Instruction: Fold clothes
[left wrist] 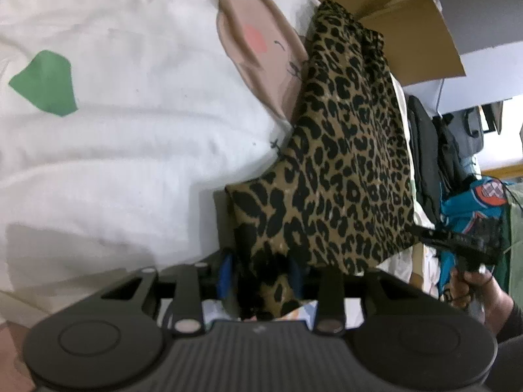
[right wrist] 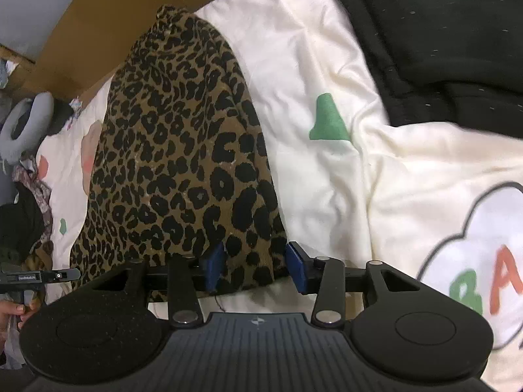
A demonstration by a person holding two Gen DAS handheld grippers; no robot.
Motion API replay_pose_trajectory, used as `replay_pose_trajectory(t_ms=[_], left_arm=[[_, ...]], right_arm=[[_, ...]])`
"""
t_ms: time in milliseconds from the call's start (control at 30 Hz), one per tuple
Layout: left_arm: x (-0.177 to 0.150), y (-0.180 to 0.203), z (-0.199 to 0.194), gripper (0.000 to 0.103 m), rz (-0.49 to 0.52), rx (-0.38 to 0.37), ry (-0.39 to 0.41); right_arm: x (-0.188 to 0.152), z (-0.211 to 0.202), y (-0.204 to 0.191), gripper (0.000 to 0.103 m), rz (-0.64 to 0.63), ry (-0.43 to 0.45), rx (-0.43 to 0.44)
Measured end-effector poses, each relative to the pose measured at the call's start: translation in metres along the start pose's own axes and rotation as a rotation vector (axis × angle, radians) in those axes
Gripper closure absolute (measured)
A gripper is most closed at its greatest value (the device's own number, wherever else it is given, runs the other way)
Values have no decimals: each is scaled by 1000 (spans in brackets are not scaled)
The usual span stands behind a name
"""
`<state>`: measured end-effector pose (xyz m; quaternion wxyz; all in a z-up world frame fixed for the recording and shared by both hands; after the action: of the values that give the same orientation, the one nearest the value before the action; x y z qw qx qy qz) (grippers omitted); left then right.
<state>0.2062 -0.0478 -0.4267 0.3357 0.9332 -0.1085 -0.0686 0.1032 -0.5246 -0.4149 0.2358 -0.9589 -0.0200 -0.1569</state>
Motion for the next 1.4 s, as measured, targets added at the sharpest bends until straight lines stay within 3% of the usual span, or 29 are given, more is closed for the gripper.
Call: replay_pose_trajectory(t_ms=[167, 367, 433, 500, 567, 733, 1400], left_arm=[[-7, -9, 0, 60, -89, -46, -23], [-7, -16, 2, 62, -161, -110, -28], [-8, -17, 5, 68, -165, -122, -31], [-8, -17, 6, 92, -147, -83, -29], [-9, -16, 5, 93, -155, -92, -45], [-9, -10, -3, 94, -160, -82, -74], [-21, 3, -36, 95, -212, -53, -198]], right_arm=[[0, 11, 0, 54, -63, -16, 13], [3, 20, -5, 53, -113, -44, 110], [5, 24, -8, 53, -155, -56, 135], [6, 25, -6, 55, -150, -62, 156], [8, 26, -3, 80, -145, -69, 178], [6, 25, -8, 95, -168, -62, 183], [-8, -33, -19, 96, -112, -104, 225]])
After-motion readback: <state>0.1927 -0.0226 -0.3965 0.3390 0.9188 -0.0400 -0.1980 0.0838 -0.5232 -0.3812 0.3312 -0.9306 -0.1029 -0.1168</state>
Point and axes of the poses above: each gripper's, at about its wrist camera, not at the fingertips, and z roughly the way its jaws point, y to its right, x to its top, the point moved 6 cm from there along z, roughly the way its jaws point, and after that the axes turned 15 degrees about -z, right-handed, at the moved point
